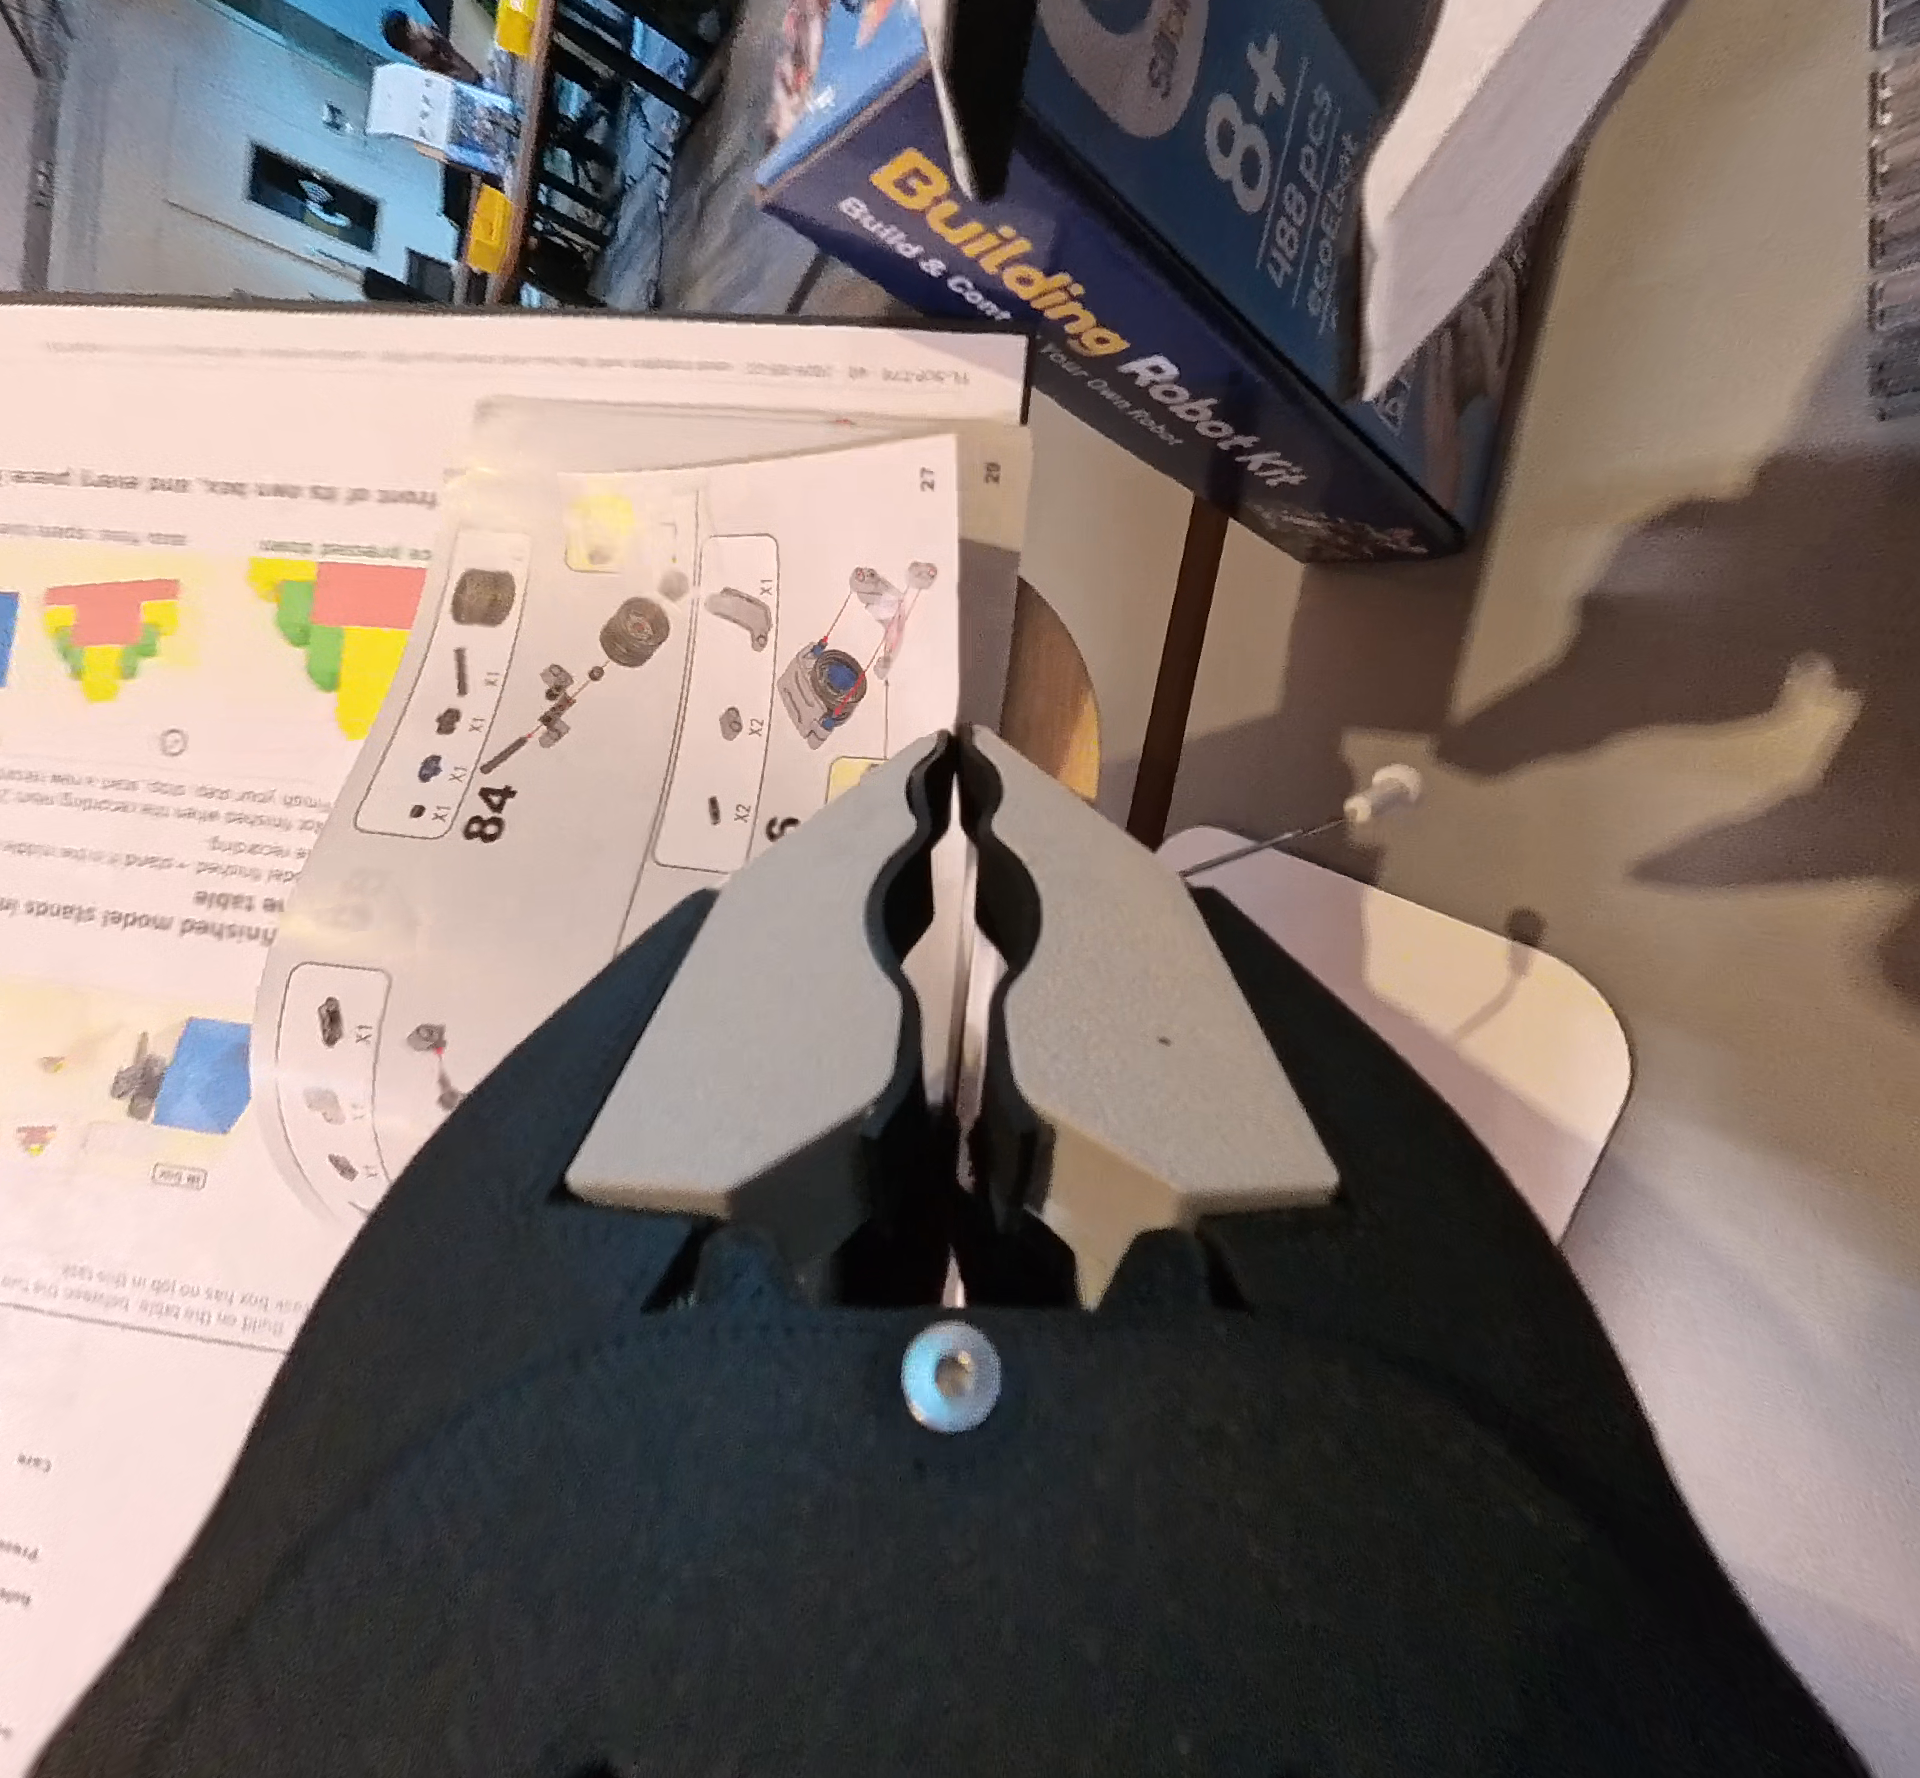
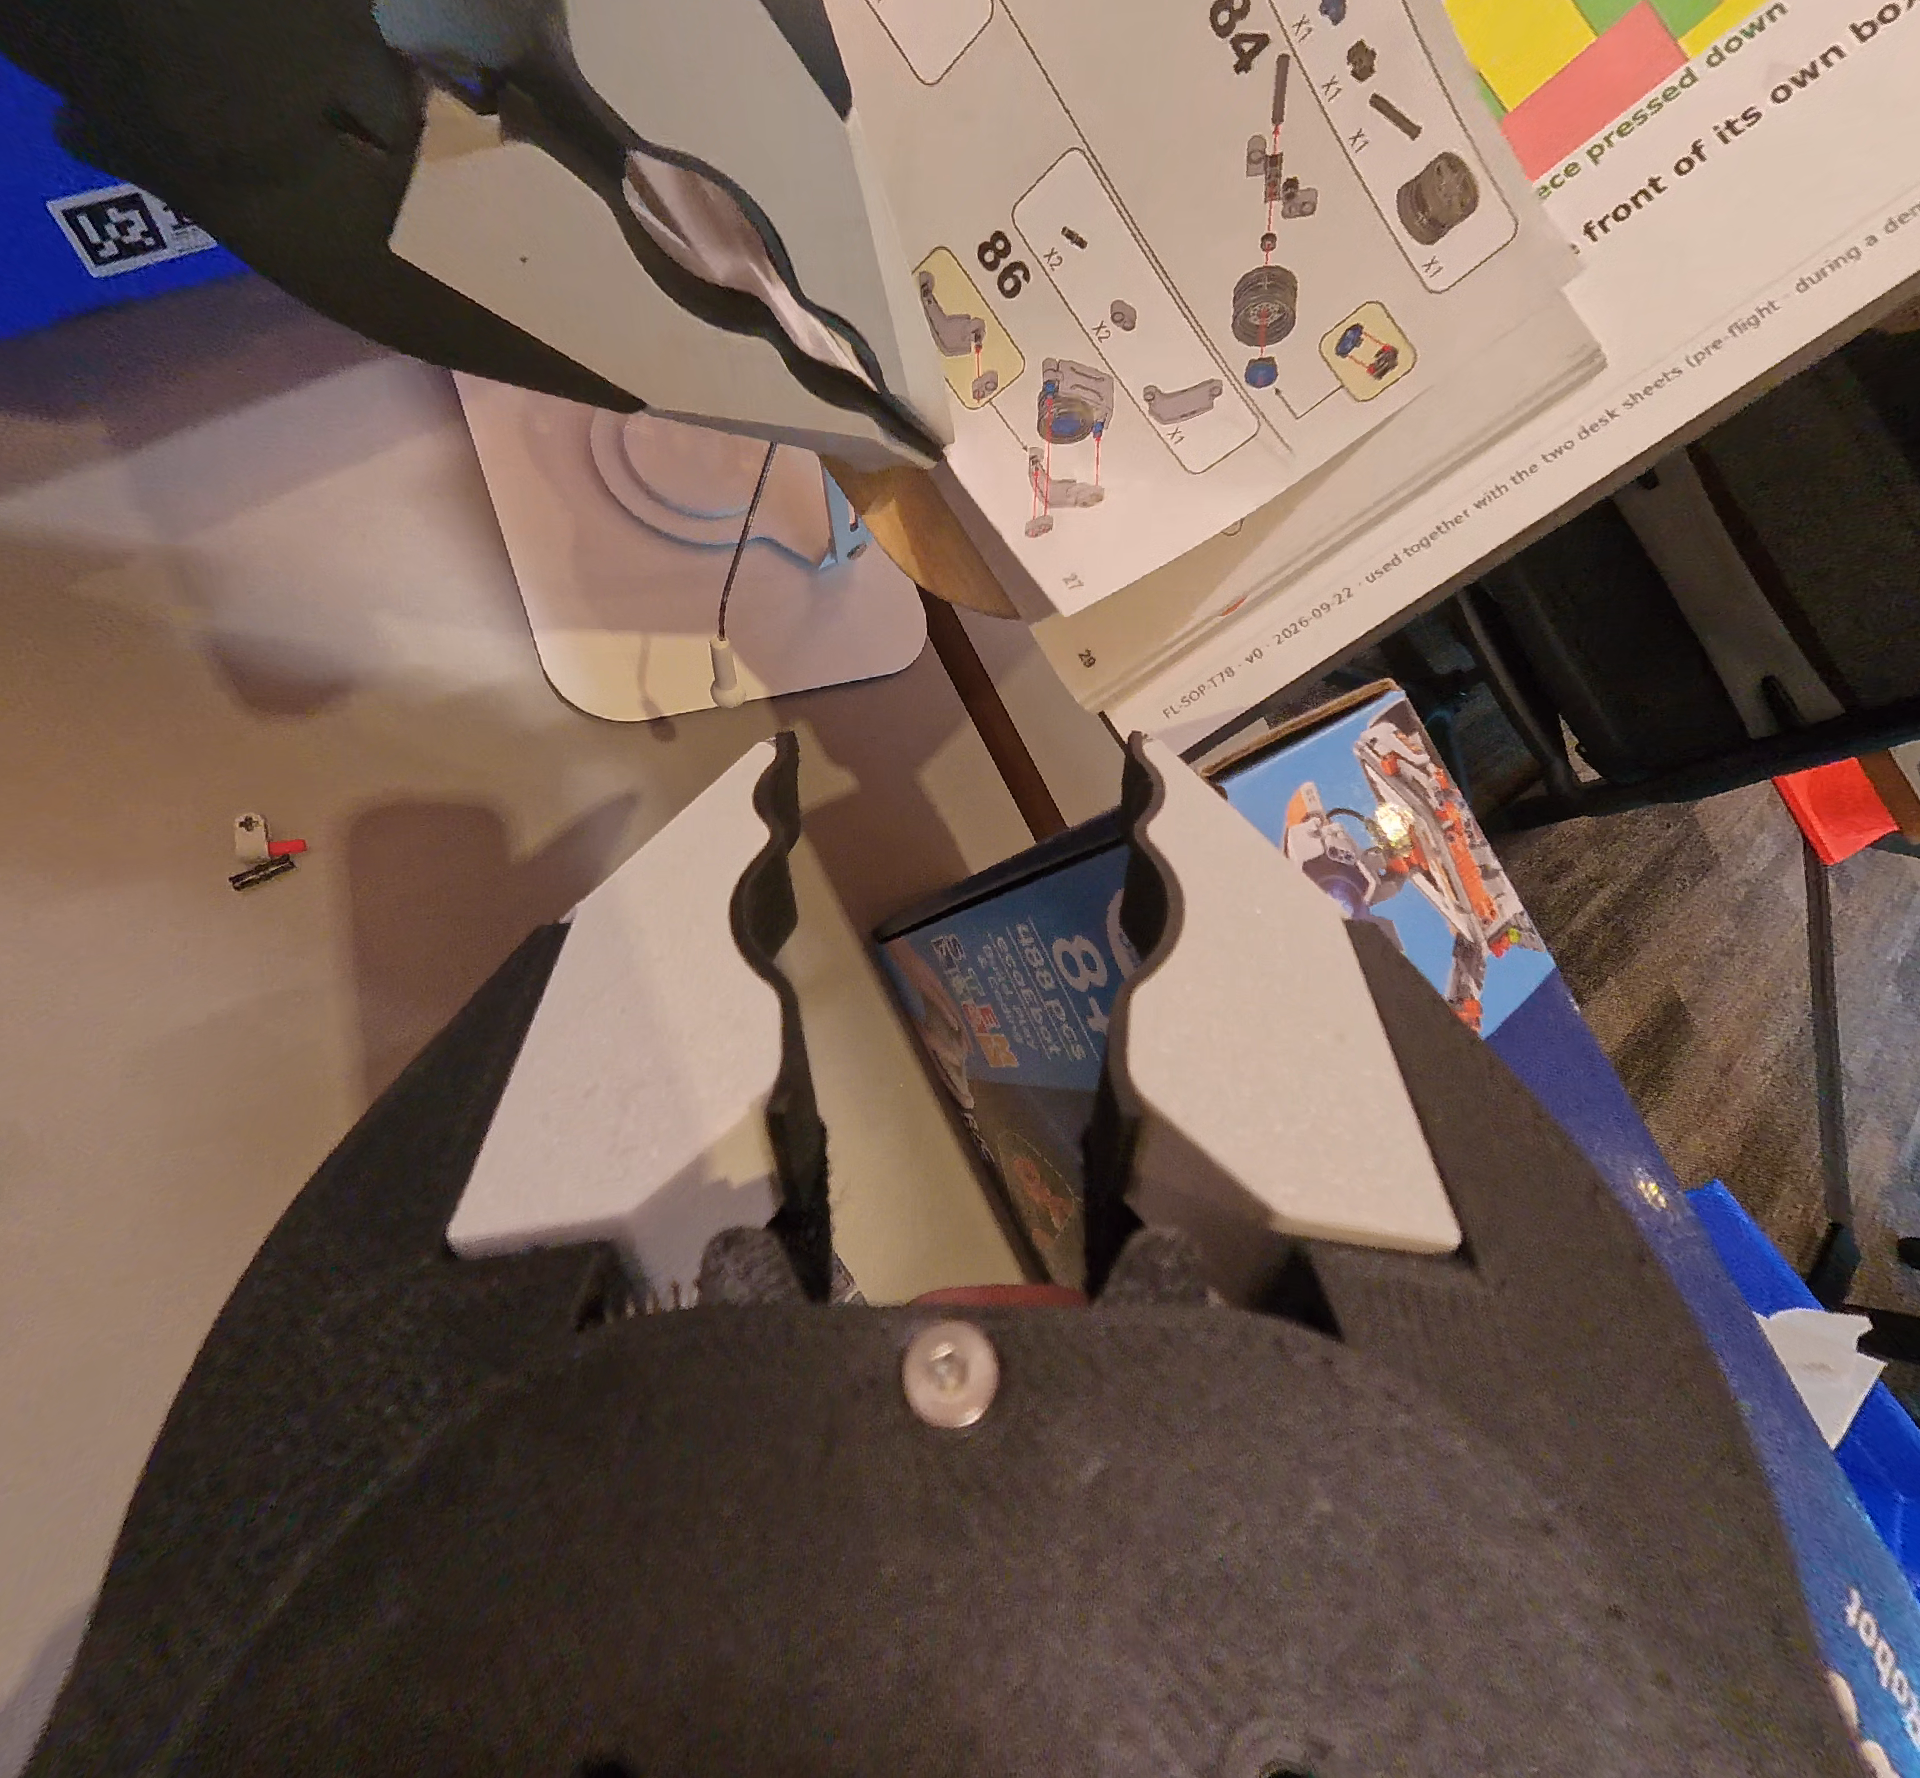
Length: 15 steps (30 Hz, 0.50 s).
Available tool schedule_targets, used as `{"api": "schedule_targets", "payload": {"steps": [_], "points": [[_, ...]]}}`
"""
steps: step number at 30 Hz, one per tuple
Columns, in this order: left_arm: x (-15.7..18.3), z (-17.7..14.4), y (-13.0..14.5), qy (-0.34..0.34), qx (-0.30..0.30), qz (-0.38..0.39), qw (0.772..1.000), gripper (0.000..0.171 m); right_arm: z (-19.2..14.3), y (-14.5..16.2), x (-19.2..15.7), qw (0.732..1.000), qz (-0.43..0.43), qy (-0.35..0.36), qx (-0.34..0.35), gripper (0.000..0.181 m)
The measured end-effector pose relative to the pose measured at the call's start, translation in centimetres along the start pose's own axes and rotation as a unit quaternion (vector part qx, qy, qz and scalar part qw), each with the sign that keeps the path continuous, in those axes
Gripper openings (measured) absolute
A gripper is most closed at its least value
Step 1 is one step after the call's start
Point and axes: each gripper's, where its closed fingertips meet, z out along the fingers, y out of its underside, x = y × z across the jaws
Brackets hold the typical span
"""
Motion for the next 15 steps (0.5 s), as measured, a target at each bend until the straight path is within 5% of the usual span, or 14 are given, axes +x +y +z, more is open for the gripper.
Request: {"api": "schedule_targets", "payload": {"steps": [7,15], "points": [[-2.4,-3.3,0.3,-0.078,0.053,-0.061,0.994,0.000,-0.2,-0.3,0.0,1.000,0.000,0.000,0.005,0.061],[-6.1,-10.2,3.1,-0.179,0.123,-0.192,0.957,0.000,0.2,-1.7,-1.6,1.000,-0.014,-0.011,0.021,0.061]]}}
